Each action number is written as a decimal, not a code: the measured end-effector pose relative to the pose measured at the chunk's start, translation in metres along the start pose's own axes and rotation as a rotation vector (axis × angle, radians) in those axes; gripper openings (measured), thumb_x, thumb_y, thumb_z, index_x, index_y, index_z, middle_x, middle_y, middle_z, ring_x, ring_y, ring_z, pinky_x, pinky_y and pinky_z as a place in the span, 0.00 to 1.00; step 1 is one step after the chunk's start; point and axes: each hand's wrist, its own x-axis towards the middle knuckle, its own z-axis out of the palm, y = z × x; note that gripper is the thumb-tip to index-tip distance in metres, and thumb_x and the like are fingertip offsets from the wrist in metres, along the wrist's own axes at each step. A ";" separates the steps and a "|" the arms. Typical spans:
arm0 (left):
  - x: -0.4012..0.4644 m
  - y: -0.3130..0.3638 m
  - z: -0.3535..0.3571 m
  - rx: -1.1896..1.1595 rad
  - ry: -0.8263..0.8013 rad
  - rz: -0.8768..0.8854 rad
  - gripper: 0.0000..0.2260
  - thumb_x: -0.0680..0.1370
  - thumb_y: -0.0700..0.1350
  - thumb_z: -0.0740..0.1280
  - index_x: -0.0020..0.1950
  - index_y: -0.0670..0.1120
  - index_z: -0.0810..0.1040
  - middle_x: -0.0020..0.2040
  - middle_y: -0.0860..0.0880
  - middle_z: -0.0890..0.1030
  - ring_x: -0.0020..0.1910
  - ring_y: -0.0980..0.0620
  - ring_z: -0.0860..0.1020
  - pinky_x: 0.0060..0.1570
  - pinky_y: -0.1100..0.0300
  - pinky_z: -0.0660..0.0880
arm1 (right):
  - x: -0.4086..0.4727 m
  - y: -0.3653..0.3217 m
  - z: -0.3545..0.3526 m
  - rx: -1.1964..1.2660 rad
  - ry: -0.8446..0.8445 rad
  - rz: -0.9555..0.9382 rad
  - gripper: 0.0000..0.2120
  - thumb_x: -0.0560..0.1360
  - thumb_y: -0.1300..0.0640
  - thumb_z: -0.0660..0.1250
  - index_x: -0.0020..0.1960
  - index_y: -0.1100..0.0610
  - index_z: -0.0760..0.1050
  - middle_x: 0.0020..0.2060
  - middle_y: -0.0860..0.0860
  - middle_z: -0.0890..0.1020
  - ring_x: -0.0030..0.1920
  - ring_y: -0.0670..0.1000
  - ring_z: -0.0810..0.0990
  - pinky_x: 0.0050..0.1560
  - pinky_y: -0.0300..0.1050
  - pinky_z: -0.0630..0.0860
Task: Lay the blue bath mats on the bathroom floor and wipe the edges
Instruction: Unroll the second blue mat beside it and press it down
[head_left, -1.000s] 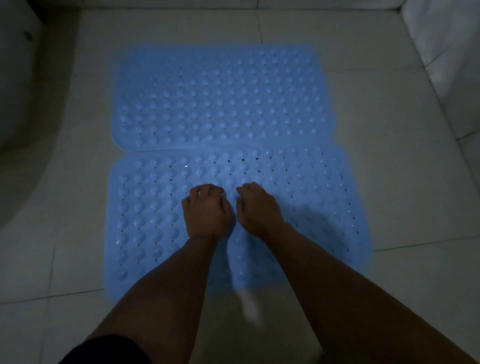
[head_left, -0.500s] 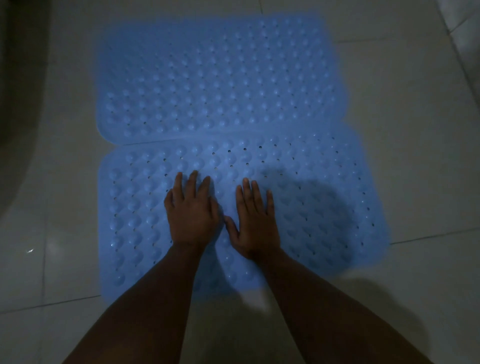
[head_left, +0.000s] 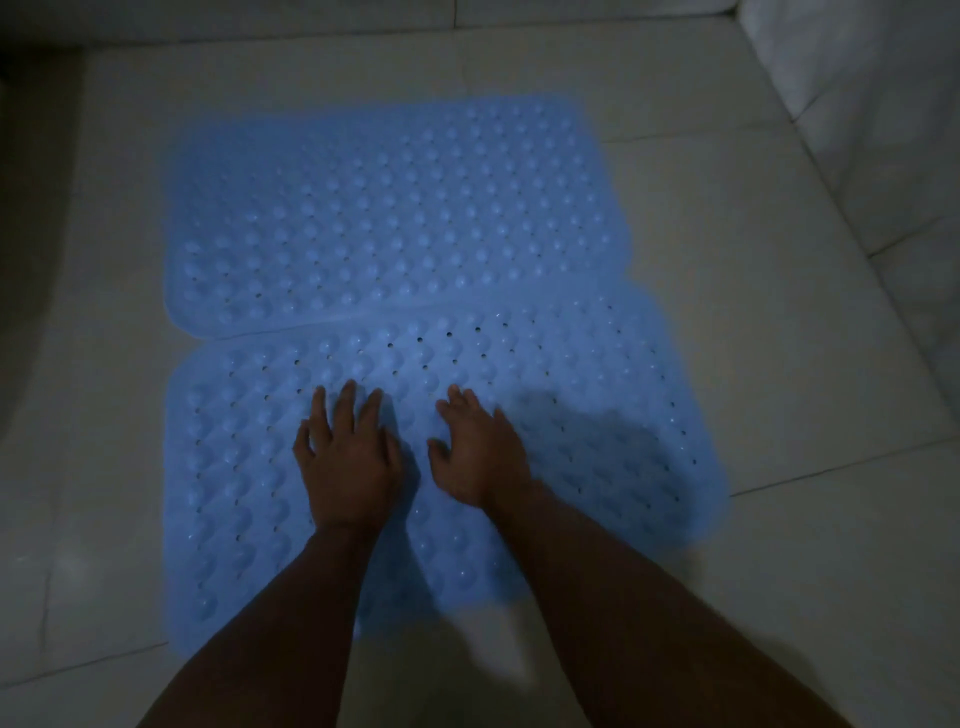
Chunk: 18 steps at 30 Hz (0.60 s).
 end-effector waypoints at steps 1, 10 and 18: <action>-0.001 0.011 0.001 -0.015 -0.003 0.018 0.25 0.78 0.52 0.54 0.74 0.49 0.73 0.78 0.44 0.69 0.80 0.38 0.59 0.72 0.37 0.62 | 0.009 0.003 -0.017 0.072 -0.020 0.031 0.25 0.79 0.49 0.62 0.75 0.54 0.69 0.76 0.53 0.70 0.75 0.55 0.68 0.76 0.55 0.64; -0.024 0.116 0.038 -0.080 -0.089 0.366 0.26 0.77 0.51 0.57 0.75 0.47 0.72 0.78 0.43 0.68 0.79 0.36 0.61 0.70 0.33 0.66 | 0.038 0.061 -0.109 0.179 0.205 0.140 0.12 0.77 0.55 0.67 0.59 0.53 0.82 0.57 0.53 0.85 0.59 0.55 0.82 0.62 0.46 0.76; -0.043 0.141 0.080 0.036 -0.200 0.498 0.37 0.82 0.67 0.51 0.83 0.44 0.53 0.84 0.43 0.48 0.83 0.39 0.45 0.76 0.33 0.50 | 0.033 0.112 -0.102 0.169 0.286 0.072 0.09 0.78 0.57 0.66 0.56 0.54 0.82 0.56 0.53 0.83 0.58 0.55 0.81 0.60 0.47 0.75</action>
